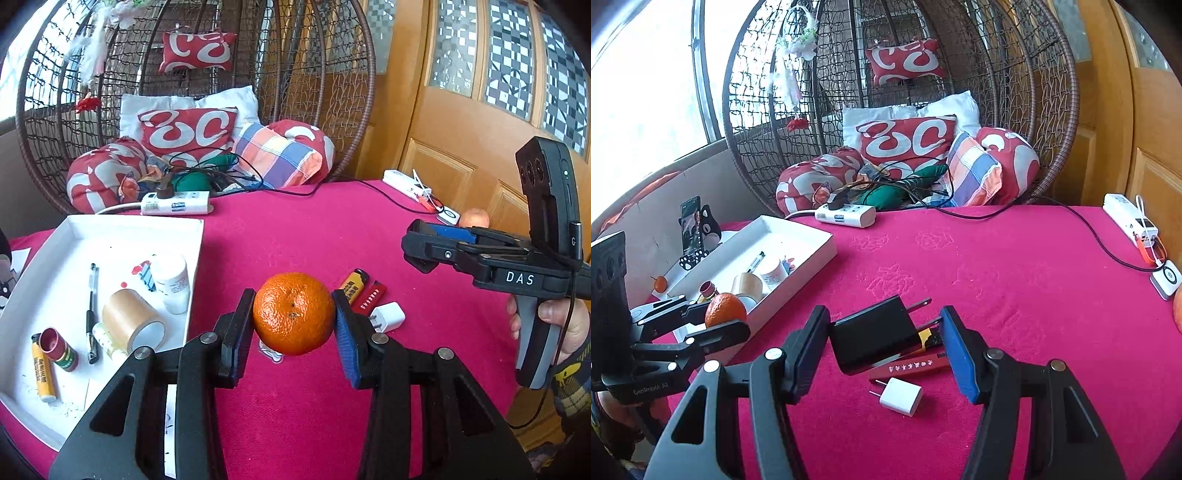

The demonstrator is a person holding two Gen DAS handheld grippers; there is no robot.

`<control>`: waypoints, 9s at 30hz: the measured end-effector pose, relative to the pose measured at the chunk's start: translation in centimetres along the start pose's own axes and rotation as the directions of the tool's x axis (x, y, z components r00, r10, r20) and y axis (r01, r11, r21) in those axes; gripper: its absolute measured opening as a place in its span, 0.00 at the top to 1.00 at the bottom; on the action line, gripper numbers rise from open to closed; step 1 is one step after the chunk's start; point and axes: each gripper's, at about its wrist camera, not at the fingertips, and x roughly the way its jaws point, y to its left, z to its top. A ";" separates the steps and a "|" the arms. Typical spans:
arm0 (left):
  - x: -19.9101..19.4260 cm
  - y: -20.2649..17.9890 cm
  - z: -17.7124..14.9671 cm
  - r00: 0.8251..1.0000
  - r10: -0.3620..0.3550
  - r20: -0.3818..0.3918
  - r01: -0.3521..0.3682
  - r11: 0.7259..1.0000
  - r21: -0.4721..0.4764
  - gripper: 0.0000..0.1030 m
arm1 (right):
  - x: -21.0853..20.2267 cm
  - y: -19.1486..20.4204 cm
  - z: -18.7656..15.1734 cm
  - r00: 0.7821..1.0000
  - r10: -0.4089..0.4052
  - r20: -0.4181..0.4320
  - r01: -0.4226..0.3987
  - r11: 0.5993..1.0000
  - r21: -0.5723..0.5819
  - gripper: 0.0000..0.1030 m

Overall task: Organize rigid objects
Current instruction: 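Carry the tangerine and black charger plug into the white tray and open both grippers, then move the left gripper to the cartoon acrylic badge while the right approaches the white charger plug, then close the right gripper on the white charger plug while the left grasps the cartoon badge, then lift the cartoon badge and white charger plug and carry both toward the white tray, then lower the badge and white plug into the white tray and open both grippers, then move the right gripper to the red lighter while the left approaches the yellow lighter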

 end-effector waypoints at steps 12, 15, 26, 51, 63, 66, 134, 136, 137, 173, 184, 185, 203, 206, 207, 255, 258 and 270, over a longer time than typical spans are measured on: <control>-2.2 4.1 -0.2 0.997 0.061 0.050 -0.057 0.995 -0.086 0.61 | 1.5 3.8 1.5 0.999 0.043 -0.016 -0.044 0.996 -0.083 0.41; -2.5 5.2 -0.2 0.996 0.077 0.054 -0.071 0.992 -0.107 0.61 | 1.9 5.0 2.2 0.998 0.057 -0.019 -0.059 0.992 -0.115 0.41; -3.9 11.3 0.5 0.982 0.175 0.075 -0.155 0.964 -0.218 0.61 | 5.0 10.5 4.4 0.989 0.140 -0.050 -0.148 0.964 -0.221 0.41; -0.2 22.8 0.1 0.895 0.430 -0.118 -0.443 0.823 -0.356 0.57 | 17.1 20.1 5.0 0.967 0.160 -0.197 -0.214 0.932 -0.294 0.40; -3.3 20.8 0.3 0.859 0.510 -0.038 -0.483 0.785 -0.388 0.00 | 11.5 19.2 4.7 0.987 0.154 -0.034 -0.157 0.931 -0.328 0.00; -4.2 19.3 0.8 0.864 0.503 -0.001 -0.465 0.799 -0.382 0.00 | 8.9 18.0 4.8 0.980 0.197 0.027 -0.181 0.938 -0.295 0.00; 8.3 -2.6 -3.4 0.979 0.057 -0.196 -0.031 0.991 0.133 0.72 | 4.6 -2.5 -6.4 0.980 -0.059 -0.189 0.089 0.984 0.155 0.53; 7.6 -2.9 -3.3 0.982 0.053 -0.183 -0.028 0.990 0.136 0.72 | 4.6 -2.4 -6.4 0.980 -0.063 -0.187 0.092 0.984 0.152 0.54; 7.3 -3.1 -3.2 0.983 0.048 -0.176 -0.024 0.990 0.136 0.72 | 4.5 -2.3 -6.4 0.981 -0.070 -0.180 0.098 0.984 0.151 0.54; 1.7 -0.8 -1.5 0.998 0.056 -0.030 -0.055 0.998 0.016 0.72 | 1.1 1.6 -4.8 0.997 0.010 -0.072 -0.005 0.997 0.080 0.53; 0.6 0.8 -1.2 0.998 0.066 0.006 -0.065 0.997 -0.037 0.72 | 1.5 2.7 -3.8 0.997 0.013 -0.081 -0.010 0.999 0.040 0.54; 0.5 1.1 -1.1 0.998 0.068 0.009 -0.068 0.997 -0.043 0.72 | 1.6 2.8 -3.5 0.997 0.013 -0.079 -0.010 0.999 0.034 0.54; -3.9 9.8 -1.0 0.971 0.225 0.083 -0.200 0.950 -0.242 0.72 | 4.2 7.1 1.4 0.998 0.039 -0.058 -0.046 0.992 -0.121 0.53; -4.8 11.3 -1.1 0.962 0.258 0.095 -0.223 0.934 -0.279 0.72 | 4.9 8.3 2.2 0.997 0.058 -0.058 -0.066 0.987 -0.149 0.54; -5.2 11.8 -1.2 0.958 0.270 0.099 -0.232 0.929 -0.288 0.72 | 5.2 8.8 2.5 0.996 0.064 -0.059 -0.072 0.985 -0.159 0.54; -8.0 18.6 -3.7 0.863 0.503 0.044 -0.419 0.762 -0.495 0.00 | 10.0 16.8 4.1 0.987 0.146 0.064 -0.140 0.986 -0.087 0.00; -7.7 17.8 -3.5 0.867 0.497 0.037 -0.421 0.769 -0.480 0.00 | 8.4 16.4 3.5 0.986 0.144 0.081 -0.136 0.986 -0.098 0.00; -5.9 14.2 -2.1 0.895 0.444 0.030 -0.398 0.829 -0.393 0.00 | 3.6 9.9 3.1 0.983 0.048 0.178 -0.049 0.999 0.001 0.00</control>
